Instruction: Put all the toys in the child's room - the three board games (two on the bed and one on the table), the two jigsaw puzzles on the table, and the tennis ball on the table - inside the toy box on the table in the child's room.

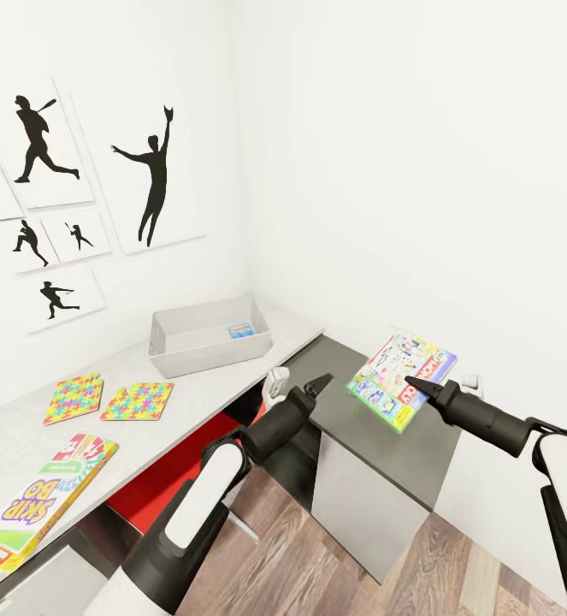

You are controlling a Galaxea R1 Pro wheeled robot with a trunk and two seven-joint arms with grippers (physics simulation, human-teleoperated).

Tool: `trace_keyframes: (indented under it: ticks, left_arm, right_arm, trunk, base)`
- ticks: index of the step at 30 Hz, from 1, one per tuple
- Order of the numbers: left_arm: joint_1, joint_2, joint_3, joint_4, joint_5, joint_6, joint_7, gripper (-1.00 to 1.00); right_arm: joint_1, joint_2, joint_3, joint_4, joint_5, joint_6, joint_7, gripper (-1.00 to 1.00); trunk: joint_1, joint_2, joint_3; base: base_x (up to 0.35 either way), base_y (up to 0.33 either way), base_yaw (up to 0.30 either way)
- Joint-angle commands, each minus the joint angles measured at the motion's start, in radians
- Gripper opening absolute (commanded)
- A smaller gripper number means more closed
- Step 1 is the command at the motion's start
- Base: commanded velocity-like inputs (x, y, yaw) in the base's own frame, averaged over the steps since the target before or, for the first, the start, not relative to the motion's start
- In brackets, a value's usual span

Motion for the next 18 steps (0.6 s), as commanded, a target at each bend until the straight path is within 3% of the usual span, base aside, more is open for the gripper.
trace_keyframes:
  ticks: [1,12,18]
  left_arm:
    - [-0.001,0.001,0.007,-0.003,0.012,0.006,0.01,1.0]
    - [0.0,0.008,0.057,-0.017,0.016,0.031,0.077,1.0]
    - [0.01,0.035,0.091,-0.085,0.018,0.045,0.131,1.0]
  right_arm:
    - [-0.001,0.0,-0.008,0.001,0.007,0.004,0.011,-1.0]
    - [0.0,-0.003,-0.039,0.006,0.006,0.007,0.017,-1.0]
    - [0.001,-0.004,-0.044,0.0,0.005,0.01,0.018,-1.0]
  trunk:
    - [0.001,-0.002,-0.002]
    - [0.001,-0.002,-0.002]
    - [0.001,-0.002,-0.002]
  base:
    - [0.0,0.0,0.0]
    - [0.0,0.0,0.0]
    - [0.0,0.0,0.0]
